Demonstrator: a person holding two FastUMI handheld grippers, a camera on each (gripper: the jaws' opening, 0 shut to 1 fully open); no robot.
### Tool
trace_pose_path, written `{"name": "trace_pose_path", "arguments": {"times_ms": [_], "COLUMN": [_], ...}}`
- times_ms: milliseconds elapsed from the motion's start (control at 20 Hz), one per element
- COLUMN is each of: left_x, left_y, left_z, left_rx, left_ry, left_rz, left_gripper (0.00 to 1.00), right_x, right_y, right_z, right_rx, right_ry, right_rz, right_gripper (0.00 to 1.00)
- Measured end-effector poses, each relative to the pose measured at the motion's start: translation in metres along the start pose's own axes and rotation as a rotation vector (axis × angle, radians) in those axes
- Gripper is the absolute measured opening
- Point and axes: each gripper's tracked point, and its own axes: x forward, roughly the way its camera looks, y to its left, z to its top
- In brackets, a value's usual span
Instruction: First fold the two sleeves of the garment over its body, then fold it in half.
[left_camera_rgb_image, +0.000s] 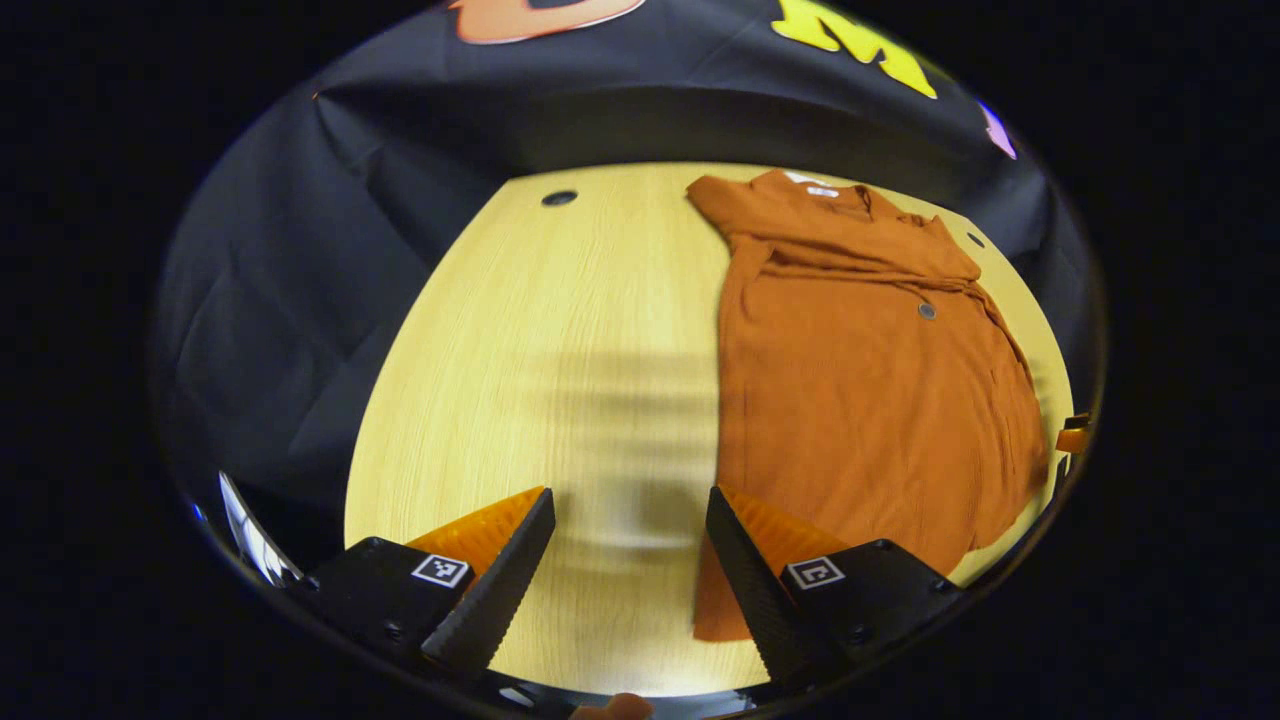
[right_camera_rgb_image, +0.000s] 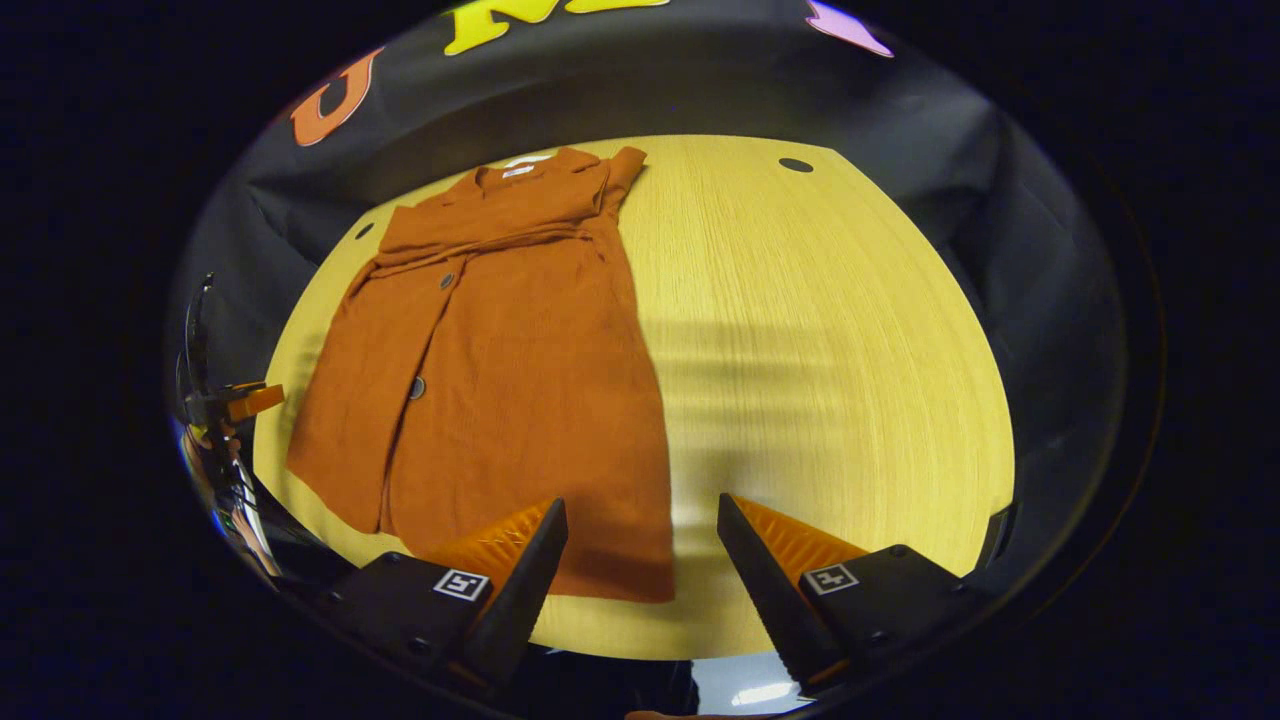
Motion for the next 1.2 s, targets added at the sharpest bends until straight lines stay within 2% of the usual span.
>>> {"name": "trace_pose_path", "arguments": {"times_ms": [50,100,200,300,400,500,600,650,700,750,800,850,1000,1050,1150,1200], "left_x": [0.002,-0.006,-0.007,-0.016,-0.025,-0.027,-0.027,-0.027,-0.030,-0.031,-0.032,-0.034,-0.033,-0.032,-0.038,-0.042], "left_y": [-0.014,0.004,-0.012,-0.023,-0.031,-0.030,-0.041,-0.042,-0.041,-0.040,-0.040,-0.039,-0.037,-0.035,-0.036,-0.046], "left_z": [-0.012,-0.011,-0.019,-0.030,-0.040,-0.045,-0.040,-0.043,-0.043,-0.041,-0.040,-0.039,-0.052,-0.060,-0.057,-0.058], "left_rx": [-0.029,-0.056,-0.106,-0.139,-0.181,-0.217,-0.263,-0.280,-0.300,-0.320,-0.329,-0.319,-0.235,-0.188,-0.171,-0.184], "left_ry": [0.018,0.044,0.106,0.163,0.238,0.317,0.376,0.424,0.454,0.464,0.477,0.483,0.513,0.536,0.555,0.568], "left_rz": [-0.021,-0.057,-0.149,-0.253,-0.381,-0.475,-0.593,-0.639,-0.684,-0.714,-0.732,-0.743,-0.723,-0.709,-0.729,-0.749], "left_gripper": [0.99,0.99,0.99,0.99,0.99,0.98,0.95,0.97,0.97,0.92,0.92,0.91,0.90,0.86,0.80,0.85], "right_x": [0.001,0.003,0.007,0.009,0.011,0.014,0.013,0.013,0.011,0.011,0.012,0.013,0.013,0.013,0.012,0.012], "right_y": [-0.004,-0.010,-0.020,-0.024,-0.024,-0.028,-0.025,-0.024,-0.023,-0.024,-0.021,-0.020,-0.012,-0.009,-0.002,0.001], "right_z": [-0.004,-0.008,-0.017,-0.028,-0.036,-0.041,-0.035,-0.030,-0.030,-0.030,-0.032,-0.031,-0.027,-0.028,-0.026,-0.027], "right_rx": [0.017,0.044,0.091,0.120,0.110,0.097,0.128,0.152,0.170,0.169,0.163,0.168,0.252,0.267,0.294,0.300], "right_ry": [0.023,0.049,0.094,0.150,0.201,0.241,0.262,0.273,0.278,0.291,0.304,0.321,0.378,0.392,0.417,0.425], "right_rz": [0.007,0.018,0.047,0.098,0.161,0.209,0.298,0.340,0.390,0.423,0.461,0.493,0.566,0.590,0.639,0.657], "right_gripper": [0.98,0.98,0.98,0.97,0.98,0.98,0.97,0.94,0.97,0.94,0.96,0.94,0.94,0.94,0.92,0.92]}}
